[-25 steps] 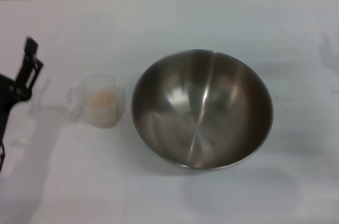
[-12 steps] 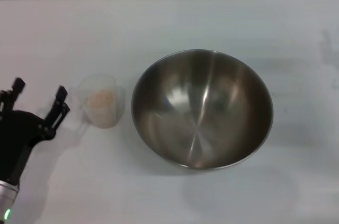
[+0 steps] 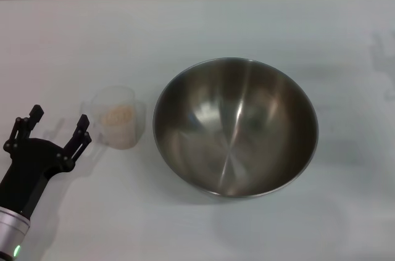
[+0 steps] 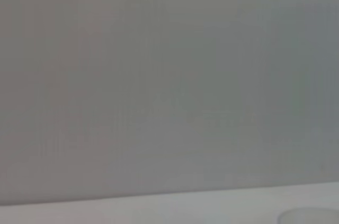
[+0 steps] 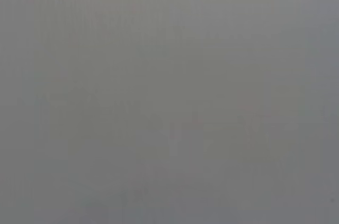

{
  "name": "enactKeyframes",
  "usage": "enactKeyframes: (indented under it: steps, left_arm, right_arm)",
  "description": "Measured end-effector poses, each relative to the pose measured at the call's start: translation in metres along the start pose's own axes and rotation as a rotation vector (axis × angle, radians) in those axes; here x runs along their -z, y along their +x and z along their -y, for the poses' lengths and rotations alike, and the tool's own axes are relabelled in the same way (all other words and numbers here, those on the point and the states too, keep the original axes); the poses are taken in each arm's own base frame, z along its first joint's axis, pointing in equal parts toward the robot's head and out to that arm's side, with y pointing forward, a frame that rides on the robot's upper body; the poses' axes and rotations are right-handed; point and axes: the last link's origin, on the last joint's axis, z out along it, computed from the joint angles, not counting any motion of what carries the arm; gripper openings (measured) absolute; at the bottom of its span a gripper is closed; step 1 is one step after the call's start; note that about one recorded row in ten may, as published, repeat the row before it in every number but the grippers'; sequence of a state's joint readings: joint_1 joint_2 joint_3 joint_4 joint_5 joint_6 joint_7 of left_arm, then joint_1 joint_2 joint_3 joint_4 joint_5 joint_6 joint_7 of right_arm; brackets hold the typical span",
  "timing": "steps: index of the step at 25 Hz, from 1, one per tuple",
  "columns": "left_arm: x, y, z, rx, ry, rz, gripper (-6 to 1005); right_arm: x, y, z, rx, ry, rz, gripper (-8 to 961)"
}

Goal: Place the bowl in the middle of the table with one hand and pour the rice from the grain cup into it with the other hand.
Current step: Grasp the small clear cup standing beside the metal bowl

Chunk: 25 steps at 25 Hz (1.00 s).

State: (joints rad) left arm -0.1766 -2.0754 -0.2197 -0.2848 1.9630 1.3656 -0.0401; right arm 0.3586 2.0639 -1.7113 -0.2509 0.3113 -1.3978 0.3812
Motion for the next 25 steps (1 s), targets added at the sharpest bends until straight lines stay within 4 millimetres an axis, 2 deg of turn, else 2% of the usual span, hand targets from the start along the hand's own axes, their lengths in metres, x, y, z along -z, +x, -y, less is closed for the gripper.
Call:
enactKeyframes:
  steps: [25]
  left_arm:
    - [-0.026, -0.003, 0.013, -0.035, 0.018, 0.061, 872]
  right_arm:
    - [0.0, -0.002, 0.001, 0.004, -0.003, 0.008, 436]
